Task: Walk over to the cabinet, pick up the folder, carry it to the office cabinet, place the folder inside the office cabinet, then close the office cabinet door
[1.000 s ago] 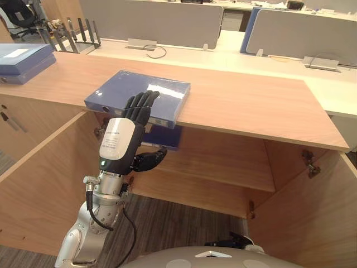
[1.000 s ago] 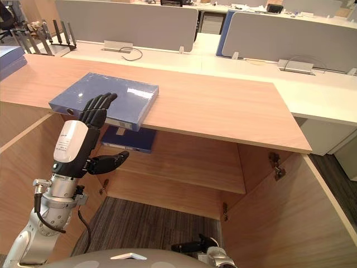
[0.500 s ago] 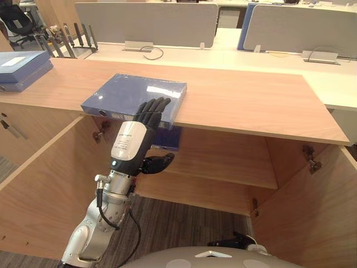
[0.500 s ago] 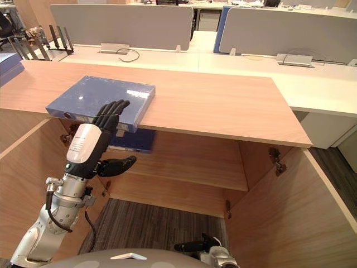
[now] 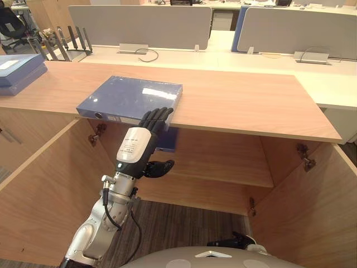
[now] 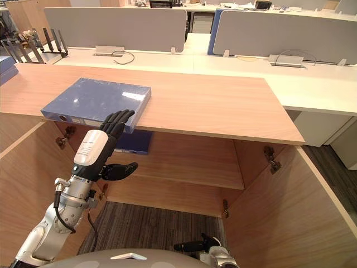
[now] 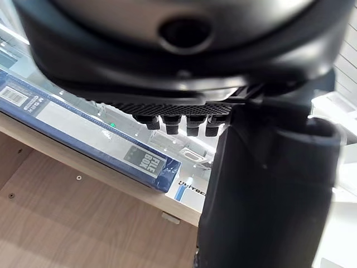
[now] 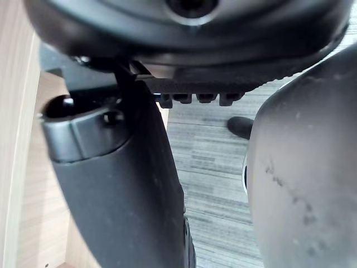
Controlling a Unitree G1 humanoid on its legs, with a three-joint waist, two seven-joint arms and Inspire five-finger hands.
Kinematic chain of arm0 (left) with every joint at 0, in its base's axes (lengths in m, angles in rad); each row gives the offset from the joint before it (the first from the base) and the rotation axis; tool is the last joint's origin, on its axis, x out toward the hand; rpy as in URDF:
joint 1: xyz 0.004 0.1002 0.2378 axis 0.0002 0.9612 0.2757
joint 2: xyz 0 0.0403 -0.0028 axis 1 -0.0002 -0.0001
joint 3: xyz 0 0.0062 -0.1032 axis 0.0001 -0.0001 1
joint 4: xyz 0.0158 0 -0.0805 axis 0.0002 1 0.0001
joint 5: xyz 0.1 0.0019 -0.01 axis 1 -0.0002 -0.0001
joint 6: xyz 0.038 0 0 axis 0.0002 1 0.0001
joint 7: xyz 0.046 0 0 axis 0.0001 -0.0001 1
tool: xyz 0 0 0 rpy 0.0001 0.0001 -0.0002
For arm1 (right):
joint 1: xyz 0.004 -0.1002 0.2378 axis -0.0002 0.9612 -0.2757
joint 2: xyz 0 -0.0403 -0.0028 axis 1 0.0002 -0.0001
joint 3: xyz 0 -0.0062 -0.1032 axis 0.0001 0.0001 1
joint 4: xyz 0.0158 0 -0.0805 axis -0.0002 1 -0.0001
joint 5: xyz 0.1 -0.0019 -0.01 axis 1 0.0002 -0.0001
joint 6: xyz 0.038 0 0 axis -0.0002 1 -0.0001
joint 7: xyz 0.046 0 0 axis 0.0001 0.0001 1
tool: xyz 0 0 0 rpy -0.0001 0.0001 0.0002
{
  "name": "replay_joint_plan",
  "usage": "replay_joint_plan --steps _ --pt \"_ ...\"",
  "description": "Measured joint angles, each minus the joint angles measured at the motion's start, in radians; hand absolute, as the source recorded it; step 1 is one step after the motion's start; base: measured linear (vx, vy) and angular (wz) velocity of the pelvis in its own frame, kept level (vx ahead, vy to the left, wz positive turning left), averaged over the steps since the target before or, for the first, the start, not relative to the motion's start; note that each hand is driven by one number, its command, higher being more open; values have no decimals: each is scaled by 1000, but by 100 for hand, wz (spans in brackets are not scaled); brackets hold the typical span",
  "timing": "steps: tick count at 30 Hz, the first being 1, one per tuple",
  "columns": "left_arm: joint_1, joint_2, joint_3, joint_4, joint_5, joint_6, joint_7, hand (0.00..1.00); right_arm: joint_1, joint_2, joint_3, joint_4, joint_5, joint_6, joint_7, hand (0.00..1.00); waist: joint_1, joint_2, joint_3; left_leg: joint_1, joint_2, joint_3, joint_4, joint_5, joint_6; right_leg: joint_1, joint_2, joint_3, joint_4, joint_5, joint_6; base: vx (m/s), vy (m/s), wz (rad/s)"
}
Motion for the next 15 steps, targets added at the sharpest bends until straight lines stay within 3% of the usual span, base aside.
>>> replay_joint_plan --steps 6,15 --pt "-9 5 -12 40 16 1 5 100 -2 1 0 -13 0 0 -1 100 -24 2 1 8 4 2 -13 1 2 1 2 0 -1 0 0 0 3 -1" --pt "-29 5 -16 47 37 1 9 100 -2 -1 -18 -27 0 0 -1 100 -30 12 15 21 10 10 -28 2 3 2 4 6 -1 0 0 -3 7 -3"
